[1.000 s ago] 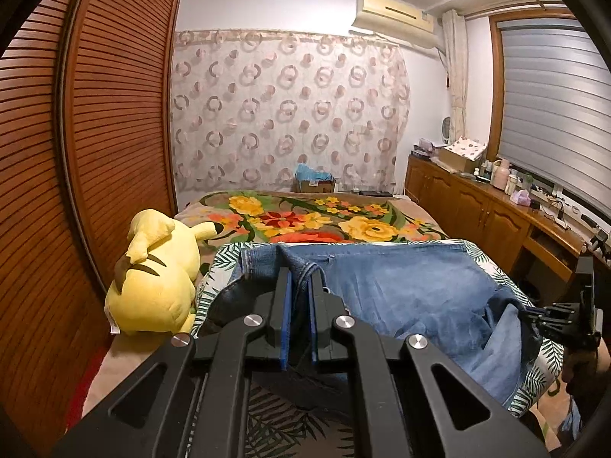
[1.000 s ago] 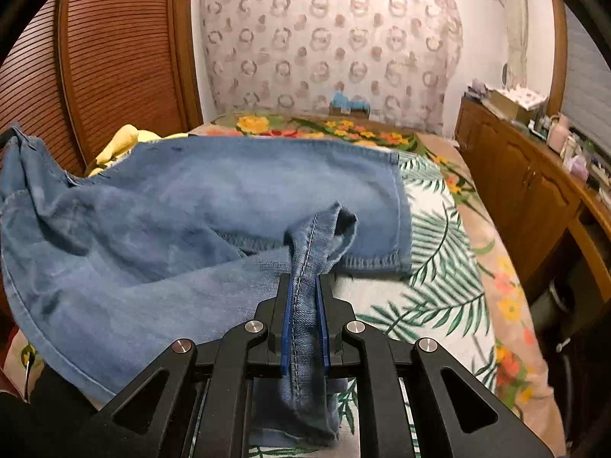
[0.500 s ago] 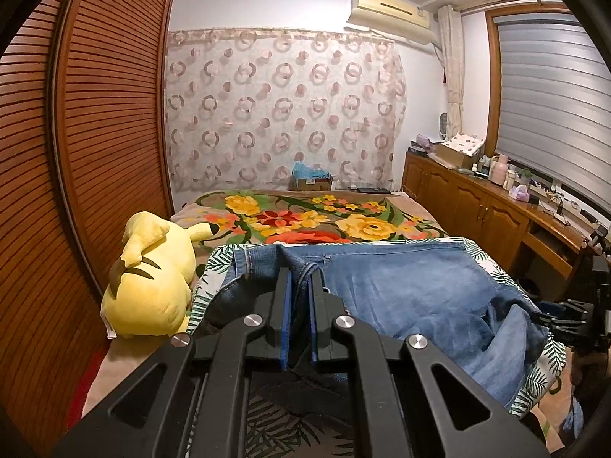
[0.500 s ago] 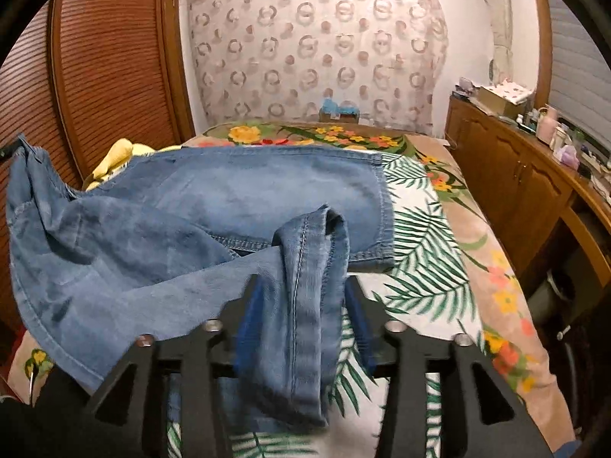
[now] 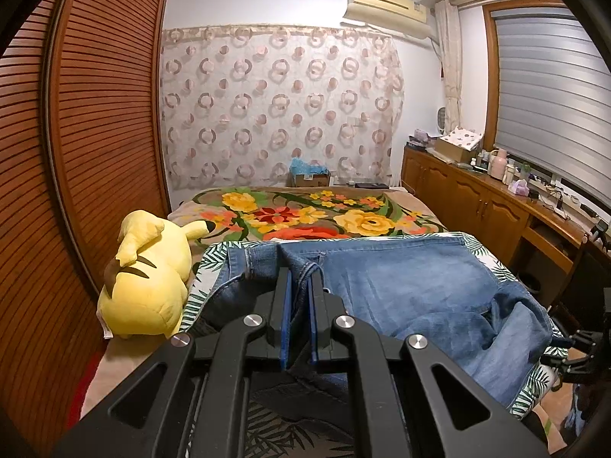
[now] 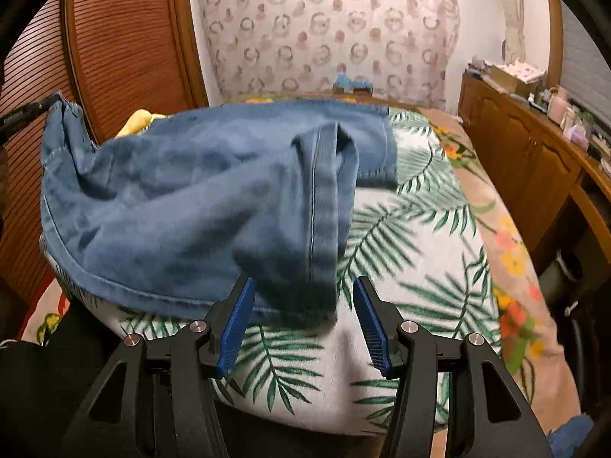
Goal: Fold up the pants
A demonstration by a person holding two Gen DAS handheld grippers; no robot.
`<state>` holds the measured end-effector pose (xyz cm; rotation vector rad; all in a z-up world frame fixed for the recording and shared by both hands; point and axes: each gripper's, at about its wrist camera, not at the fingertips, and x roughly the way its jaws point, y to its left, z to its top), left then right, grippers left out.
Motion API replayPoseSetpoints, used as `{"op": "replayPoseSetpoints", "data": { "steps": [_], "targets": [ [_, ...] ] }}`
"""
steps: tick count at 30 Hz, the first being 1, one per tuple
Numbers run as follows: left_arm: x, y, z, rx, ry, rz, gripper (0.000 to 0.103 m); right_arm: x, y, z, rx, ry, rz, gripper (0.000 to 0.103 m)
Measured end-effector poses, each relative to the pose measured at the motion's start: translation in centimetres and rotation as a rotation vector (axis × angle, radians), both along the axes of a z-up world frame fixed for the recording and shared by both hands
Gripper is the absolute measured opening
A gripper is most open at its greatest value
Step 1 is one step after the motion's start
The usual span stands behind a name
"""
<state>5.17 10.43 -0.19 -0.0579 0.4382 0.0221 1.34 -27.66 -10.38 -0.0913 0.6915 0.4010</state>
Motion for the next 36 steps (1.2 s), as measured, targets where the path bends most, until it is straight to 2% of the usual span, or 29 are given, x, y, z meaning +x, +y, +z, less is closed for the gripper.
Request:
{"op": "replayPoseSetpoints", "data": {
  "steps": [10,12,13,14,17,24,28,36],
  "targets": [
    [0.4,1.3,-0.8,-0.006,0.0,0.017,0.009,1.8,0.4,-1.9,0.01,0.048,0.009,0.055],
    [0.5,1.7,-1.0,-0.004,0.001,0.021,0.009,1.6,0.6,-1.9,0.006,0.032,0.015,0.048],
    [0.8,1.8,-0.9,-0.001,0.002,0.023,0.009,1.7,0.6,-1.9,0.006,0.031,0.022,0.035],
    [1.0,1.9,-1.0,0.0,0.006,0.024,0.009,1.8,0.6,-1.9,0.009,0.034,0.024,0.018],
    [2.1,2.3,-1.0,0.004,0.015,0.03,0.009,2.2,0.0,-1.4,0.046,0.029,0.042,0.011],
    [5.2,2.5,-0.9,0.012,0.024,0.04,0.009,2.9,-2.7,3.9,0.119,-0.125,-0.009,0.01],
    [6.4,3.0,-0.6,0.009,0.022,0.049,0.009,3.6,-3.3,6.3,0.122,-0.196,-0.008,0.009],
    [7.8,3.7,0.4,-0.018,0.004,0.064,0.009,5.3,-2.7,8.6,0.102,-0.245,-0.012,0.009]
  ]
}}
